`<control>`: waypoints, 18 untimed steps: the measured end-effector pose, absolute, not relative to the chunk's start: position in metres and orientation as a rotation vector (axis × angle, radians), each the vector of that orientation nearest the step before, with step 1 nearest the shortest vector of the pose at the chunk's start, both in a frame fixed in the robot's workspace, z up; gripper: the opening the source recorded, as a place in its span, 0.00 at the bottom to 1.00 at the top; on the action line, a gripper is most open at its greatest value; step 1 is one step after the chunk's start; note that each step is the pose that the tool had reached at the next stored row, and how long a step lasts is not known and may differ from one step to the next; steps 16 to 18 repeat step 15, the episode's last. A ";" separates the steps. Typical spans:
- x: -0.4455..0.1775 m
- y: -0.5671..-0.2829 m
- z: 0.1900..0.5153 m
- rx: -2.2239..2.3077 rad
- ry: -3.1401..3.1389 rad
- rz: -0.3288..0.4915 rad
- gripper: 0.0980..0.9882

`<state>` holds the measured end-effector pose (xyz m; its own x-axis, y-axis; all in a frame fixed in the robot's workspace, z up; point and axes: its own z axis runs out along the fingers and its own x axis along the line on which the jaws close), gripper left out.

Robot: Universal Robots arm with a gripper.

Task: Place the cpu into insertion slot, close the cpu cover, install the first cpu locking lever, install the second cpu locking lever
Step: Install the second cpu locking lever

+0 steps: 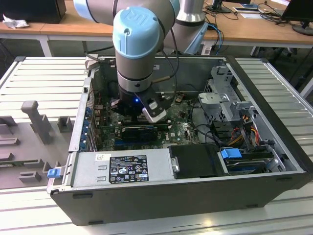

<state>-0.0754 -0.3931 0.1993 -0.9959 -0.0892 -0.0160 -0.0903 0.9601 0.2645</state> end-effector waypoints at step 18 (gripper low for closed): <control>-0.079 -0.393 0.233 -0.146 3.100 0.458 0.01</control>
